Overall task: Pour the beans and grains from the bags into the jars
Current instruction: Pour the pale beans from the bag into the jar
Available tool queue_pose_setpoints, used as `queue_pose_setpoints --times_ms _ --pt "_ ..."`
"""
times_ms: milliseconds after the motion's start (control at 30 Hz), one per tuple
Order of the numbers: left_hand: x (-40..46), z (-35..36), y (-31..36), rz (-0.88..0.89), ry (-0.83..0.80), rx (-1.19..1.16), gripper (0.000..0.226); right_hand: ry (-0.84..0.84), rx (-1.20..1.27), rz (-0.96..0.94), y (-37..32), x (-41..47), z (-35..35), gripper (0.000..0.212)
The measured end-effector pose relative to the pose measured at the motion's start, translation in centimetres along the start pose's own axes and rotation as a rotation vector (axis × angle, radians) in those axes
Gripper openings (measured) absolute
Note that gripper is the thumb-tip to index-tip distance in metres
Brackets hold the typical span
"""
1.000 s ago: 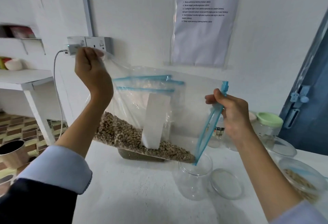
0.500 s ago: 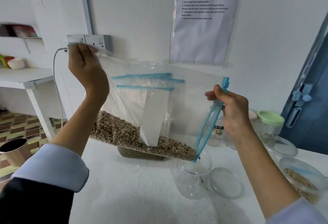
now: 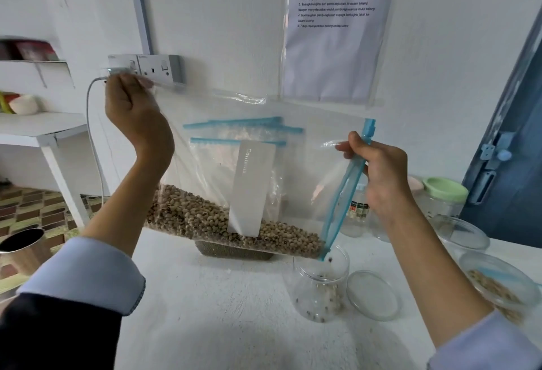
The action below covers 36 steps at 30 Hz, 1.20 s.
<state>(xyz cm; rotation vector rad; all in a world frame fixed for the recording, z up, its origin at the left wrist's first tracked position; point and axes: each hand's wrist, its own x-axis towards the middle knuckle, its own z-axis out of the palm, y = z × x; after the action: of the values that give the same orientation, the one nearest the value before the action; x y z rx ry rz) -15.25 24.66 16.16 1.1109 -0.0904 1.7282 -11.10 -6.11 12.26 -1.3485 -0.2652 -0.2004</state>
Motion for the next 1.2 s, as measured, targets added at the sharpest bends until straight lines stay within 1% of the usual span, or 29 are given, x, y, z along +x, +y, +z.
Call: queue_pose_setpoints --times_ms 100,200,300,367,467,567,667,767,867,967,1067,1200 --pt "0.2 -0.4 -0.3 -0.027 0.007 0.011 0.035 -0.039 0.004 0.002 -0.1 0.0 0.4 0.019" --pt "0.3 -0.8 -0.6 -0.031 -0.004 0.019 0.034 -0.005 0.004 0.001 0.0 0.0 0.5 0.019" --pt "0.3 -1.2 -0.8 -0.05 0.008 0.029 0.032 -0.072 -0.006 -0.001 0.1 0.0 0.5 0.02" --pt "0.2 -1.3 -0.9 -0.052 0.023 0.021 0.032 -0.051 -0.006 -0.019 0.1 0.1 0.3 0.019" --pt "-0.2 -1.4 -0.9 -0.044 0.016 -0.013 0.027 -0.09 -0.015 -0.021 0.2 0.3 0.5 0.02" --pt "-0.2 -1.5 -1.0 -0.048 0.014 -0.004 0.027 -0.029 -0.023 -0.03 0.3 0.3 0.6 0.02" --pt "-0.3 -1.5 -1.2 -0.056 0.01 0.0 0.03 -0.076 -0.033 -0.015 0.3 0.2 0.8 0.021" --pt "-0.1 -1.4 -1.2 -0.036 0.021 0.006 0.032 -0.015 -0.009 -0.019 0.1 0.2 0.8 0.021" --pt "0.0 -1.5 -1.4 -0.046 0.029 0.013 0.028 -0.053 -0.031 -0.028 -0.1 0.2 1.1 0.02" --pt "-0.1 -1.6 -1.7 -0.062 0.043 0.016 0.031 -0.03 -0.039 -0.048 0.0 0.2 1.1 0.022" --pt "-0.4 -1.7 -1.9 -0.082 0.054 -0.012 0.032 -0.089 -0.062 -0.031 0.3 0.0 1.2 0.022" --pt "-0.8 -1.8 -1.9 -0.107 0.05 -0.001 0.03 -0.059 -0.037 -0.041 0.6 -0.1 1.4 0.023"
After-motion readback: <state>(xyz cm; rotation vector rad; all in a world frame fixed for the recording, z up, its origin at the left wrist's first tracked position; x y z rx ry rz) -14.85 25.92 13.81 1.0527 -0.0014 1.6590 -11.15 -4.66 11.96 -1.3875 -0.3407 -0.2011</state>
